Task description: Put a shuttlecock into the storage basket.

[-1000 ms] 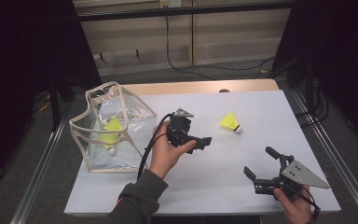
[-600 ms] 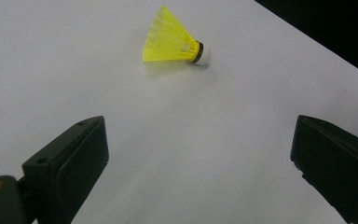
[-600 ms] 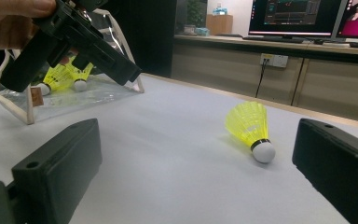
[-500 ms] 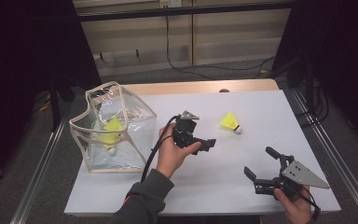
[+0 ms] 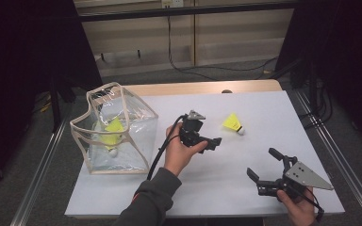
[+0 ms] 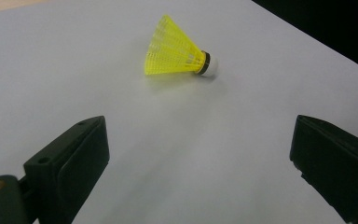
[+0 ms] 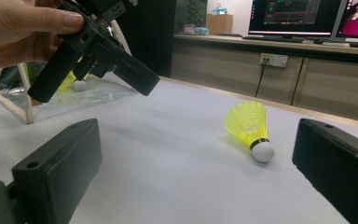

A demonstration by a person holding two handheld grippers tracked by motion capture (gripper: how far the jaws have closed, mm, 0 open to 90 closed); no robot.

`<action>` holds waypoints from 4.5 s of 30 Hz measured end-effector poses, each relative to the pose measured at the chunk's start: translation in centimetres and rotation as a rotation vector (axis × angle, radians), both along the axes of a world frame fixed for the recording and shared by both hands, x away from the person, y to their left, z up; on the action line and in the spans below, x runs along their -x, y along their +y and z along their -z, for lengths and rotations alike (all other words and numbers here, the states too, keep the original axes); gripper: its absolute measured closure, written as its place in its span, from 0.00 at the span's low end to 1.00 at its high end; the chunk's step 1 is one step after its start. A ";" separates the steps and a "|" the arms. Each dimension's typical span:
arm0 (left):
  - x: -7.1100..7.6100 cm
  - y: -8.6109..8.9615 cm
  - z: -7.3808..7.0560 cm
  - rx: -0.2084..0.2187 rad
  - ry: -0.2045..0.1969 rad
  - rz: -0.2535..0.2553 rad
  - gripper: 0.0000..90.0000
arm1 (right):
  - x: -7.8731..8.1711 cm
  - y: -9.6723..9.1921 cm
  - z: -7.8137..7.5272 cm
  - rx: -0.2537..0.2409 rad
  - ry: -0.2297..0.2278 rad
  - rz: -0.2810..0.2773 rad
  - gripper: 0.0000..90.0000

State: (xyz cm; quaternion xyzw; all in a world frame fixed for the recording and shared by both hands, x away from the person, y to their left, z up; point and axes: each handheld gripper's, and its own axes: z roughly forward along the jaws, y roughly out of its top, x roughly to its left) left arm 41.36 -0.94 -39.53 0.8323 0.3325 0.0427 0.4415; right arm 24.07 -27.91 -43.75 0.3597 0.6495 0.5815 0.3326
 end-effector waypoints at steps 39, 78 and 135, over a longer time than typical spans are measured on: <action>-1.7 -2.4 1.6 0.012 -0.041 0.026 0.05 | -0.4 0.0 0.2 -0.001 0.019 0.010 0.01; -4.7 -5.4 3.5 0.012 -0.072 0.041 0.07 | -0.4 0.1 0.1 -0.002 0.018 -0.001 0.01; -4.9 -9.3 6.6 0.027 0.012 0.235 0.85 | -0.3 -0.1 0.1 0.000 0.013 0.000 0.01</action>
